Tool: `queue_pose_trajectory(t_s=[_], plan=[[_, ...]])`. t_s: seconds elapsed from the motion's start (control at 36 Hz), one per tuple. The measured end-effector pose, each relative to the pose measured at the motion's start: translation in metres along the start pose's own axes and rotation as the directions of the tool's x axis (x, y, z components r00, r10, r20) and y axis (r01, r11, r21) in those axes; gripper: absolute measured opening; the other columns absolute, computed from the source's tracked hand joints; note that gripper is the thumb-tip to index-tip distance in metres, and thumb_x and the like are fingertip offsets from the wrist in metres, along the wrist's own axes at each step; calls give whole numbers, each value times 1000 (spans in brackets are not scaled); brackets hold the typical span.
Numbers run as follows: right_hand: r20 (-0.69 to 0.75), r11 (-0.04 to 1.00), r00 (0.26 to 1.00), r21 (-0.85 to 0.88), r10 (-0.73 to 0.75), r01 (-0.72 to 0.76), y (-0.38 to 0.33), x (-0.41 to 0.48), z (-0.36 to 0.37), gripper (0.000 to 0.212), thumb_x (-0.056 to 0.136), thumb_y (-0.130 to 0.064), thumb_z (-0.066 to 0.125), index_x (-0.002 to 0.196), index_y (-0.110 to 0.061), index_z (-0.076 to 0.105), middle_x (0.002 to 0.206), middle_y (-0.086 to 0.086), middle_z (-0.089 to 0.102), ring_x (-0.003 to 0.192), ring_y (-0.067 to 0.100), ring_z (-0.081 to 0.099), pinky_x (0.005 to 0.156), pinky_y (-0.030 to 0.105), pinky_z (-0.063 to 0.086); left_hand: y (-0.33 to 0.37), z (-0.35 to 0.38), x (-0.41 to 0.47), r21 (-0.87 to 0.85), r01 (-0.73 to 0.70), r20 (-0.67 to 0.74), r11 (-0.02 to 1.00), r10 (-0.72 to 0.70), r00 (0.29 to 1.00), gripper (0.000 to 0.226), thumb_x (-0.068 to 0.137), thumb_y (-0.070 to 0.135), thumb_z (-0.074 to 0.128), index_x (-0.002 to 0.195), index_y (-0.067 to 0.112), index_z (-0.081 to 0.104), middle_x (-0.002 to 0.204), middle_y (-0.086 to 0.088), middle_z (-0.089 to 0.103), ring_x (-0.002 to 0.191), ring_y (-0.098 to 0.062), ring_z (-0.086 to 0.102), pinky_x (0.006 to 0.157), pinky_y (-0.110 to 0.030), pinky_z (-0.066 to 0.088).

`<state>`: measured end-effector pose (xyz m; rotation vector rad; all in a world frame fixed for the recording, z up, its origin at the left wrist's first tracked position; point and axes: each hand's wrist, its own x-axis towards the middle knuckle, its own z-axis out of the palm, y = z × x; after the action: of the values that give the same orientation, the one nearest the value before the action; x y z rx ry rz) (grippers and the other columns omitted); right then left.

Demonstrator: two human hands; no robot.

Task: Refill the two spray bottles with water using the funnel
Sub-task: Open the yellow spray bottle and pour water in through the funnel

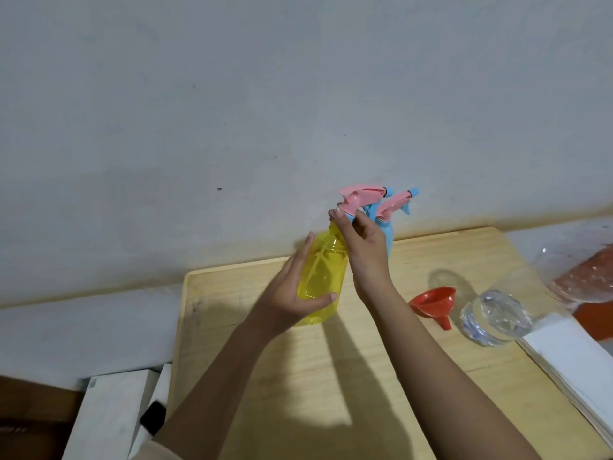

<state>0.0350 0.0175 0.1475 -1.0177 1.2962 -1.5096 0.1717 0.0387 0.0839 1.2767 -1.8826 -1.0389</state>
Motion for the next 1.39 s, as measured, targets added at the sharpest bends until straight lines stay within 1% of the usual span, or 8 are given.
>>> queue_pose_trajectory(t_s=[0.14, 0.31, 0.5, 0.64, 0.83, 0.92, 1.03, 1.39], plan=[[-29, 1000, 999, 15, 21, -21, -11, 8, -7, 11, 95, -23, 54, 90, -15, 61, 94, -4, 69, 95, 10, 63, 94, 39, 48, -12, 8, -4, -32, 39, -49, 999, -40, 998, 97, 69, 38, 79, 143, 50, 17, 146, 24, 33, 135, 6, 30, 113, -28, 30], [-40, 999, 998, 18, -38, 39, -37, 17, -21, 9, 95, -17, 51, 96, -10, 58, 90, -2, 64, 91, 10, 58, 87, 29, 49, -22, 19, -10, 0, 123, -89, 992, -122, 988, 98, 58, 50, 73, 138, 56, 18, 128, 9, 44, 123, -8, 39, 103, -26, 33], [-80, 984, 981, -47, -178, 175, -72, 27, -46, 9, 96, -17, 51, 91, -13, 58, 94, 3, 64, 89, 12, 58, 81, 22, 50, -34, 30, -6, -49, 94, -95, 994, -98, 991, 97, 58, 50, 73, 140, 49, 21, 139, 13, 40, 129, -10, 39, 110, -42, 34], [-139, 972, 967, -122, -216, 199, -74, 29, -67, 17, 87, -35, 54, 80, -21, 59, 83, 6, 54, 81, 14, 50, 79, 32, 43, -38, 38, -5, -52, 98, -143, 994, -105, 984, 95, 56, 55, 68, 138, 52, 21, 125, 10, 36, 123, -13, 40, 109, -41, 35], [-118, 946, 987, -318, -108, 65, -17, 16, -84, 24, 90, -24, 60, 79, -2, 59, 64, 0, 43, 66, 14, 42, 67, 31, 35, -46, 49, -1, -72, 133, -237, 988, -147, 960, 101, 55, 59, 66, 144, 37, 24, 118, 6, 39, 116, -17, 45, 106, -41, 37], [-79, 878, 997, -477, 9, -46, 28, 0, -85, 35, 88, -21, 62, 60, -13, 43, 55, -2, 34, 55, 12, 32, 54, 24, 26, -46, 55, 1, -56, 125, -247, 991, -135, 960, 101, 54, 60, 64, 144, 35, 26, 117, 8, 43, 115, -17, 46, 105, -40, 37], [-77, 761, 991, -635, 112, -135, 80, -19, -88, 33, 86, -19, 63, 60, -16, 43, 53, -4, 38, 55, 16, 38, 50, 25, 28, -50, 62, 3, -45, 114, -238, 993, -121, 964, 99, 53, 57, 66, 142, 37, 27, 119, 7, 47, 115, -20, 48, 101, -44, 41], [-131, 608, 962, -753, 239, -253, 131, -37, -98, 28, 87, -22, 63, 97, 1, 52, 101, 22, 62, 96, 35, 56, 66, 29, 30, -53, 77, -1, -139, 40, -196, 989, -67, 978, 90, 58, 40, 74, 131, 58, 24, 142, 4, 41, 130, -18, 42, 104, -48, 42]])
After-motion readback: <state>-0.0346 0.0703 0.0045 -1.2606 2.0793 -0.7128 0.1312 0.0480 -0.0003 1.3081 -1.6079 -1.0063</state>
